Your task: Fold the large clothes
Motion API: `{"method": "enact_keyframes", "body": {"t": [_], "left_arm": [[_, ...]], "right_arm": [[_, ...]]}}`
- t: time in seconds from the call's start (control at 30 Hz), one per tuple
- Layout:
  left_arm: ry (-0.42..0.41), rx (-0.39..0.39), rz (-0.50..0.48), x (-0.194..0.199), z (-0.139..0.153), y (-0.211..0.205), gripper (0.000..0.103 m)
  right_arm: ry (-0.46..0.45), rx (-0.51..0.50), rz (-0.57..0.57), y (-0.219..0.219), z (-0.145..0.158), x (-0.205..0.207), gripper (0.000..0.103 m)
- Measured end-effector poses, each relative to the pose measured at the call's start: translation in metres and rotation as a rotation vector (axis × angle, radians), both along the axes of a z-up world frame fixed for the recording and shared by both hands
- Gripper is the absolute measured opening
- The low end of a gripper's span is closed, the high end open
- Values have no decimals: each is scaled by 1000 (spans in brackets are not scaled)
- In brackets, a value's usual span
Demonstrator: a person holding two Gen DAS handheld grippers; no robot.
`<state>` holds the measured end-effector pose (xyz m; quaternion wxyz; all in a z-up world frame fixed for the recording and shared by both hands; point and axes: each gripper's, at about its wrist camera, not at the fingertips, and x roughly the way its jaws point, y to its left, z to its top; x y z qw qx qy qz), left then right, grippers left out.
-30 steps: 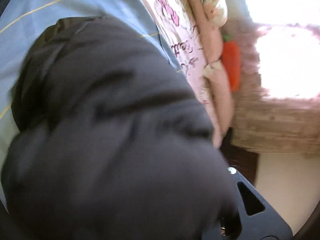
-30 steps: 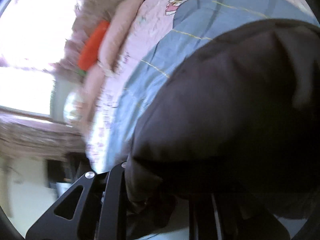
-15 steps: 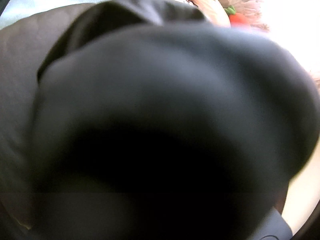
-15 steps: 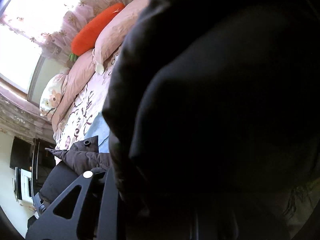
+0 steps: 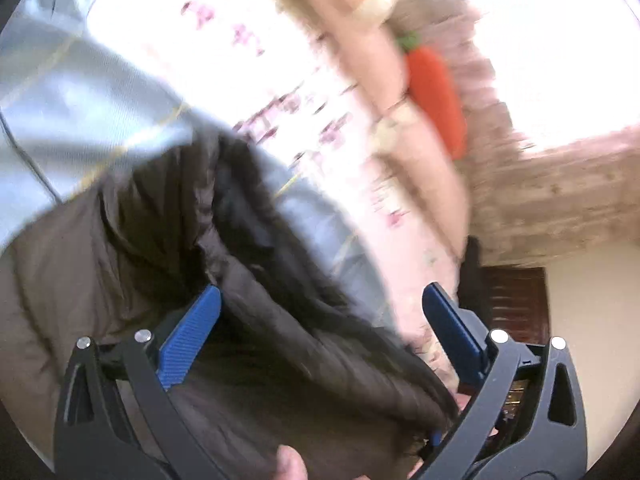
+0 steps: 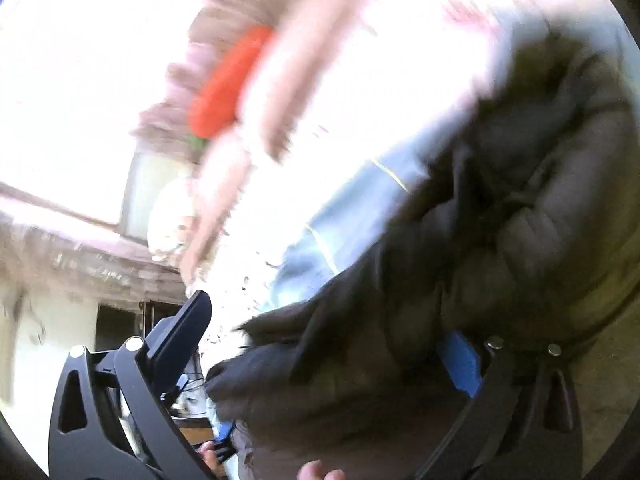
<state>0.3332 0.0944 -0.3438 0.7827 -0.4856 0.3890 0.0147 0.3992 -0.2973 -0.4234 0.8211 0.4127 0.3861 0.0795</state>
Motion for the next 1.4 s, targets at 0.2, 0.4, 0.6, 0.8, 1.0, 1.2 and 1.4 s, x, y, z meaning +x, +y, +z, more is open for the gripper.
{"method": "enact_keyframes", "body": {"t": [0.2, 0.4, 0.6, 0.8, 1.0, 1.2, 1.4], "left_arm": [[-222, 260, -116, -30, 87, -36, 101], [-88, 792, -422, -14, 41, -97, 101], [118, 779, -545, 75, -51, -119, 101], [309, 736, -595, 101, -123, -118, 101], [380, 984, -524, 103, -134, -88, 101], [399, 1047, -376, 68, -148, -6, 101], [400, 1109, -28, 25, -128, 56, 101]], "right_arm": [[-211, -306, 154, 32, 51, -17, 102], [68, -607, 284, 57, -26, 15, 102], [284, -630, 217, 39, -81, 82, 102], [428, -567, 338, 37, -120, 108, 102], [417, -811, 339, -2, -124, 96, 102], [405, -951, 146, -71, -128, 67, 102], [477, -675, -24, -127, -146, 44, 102]]}}
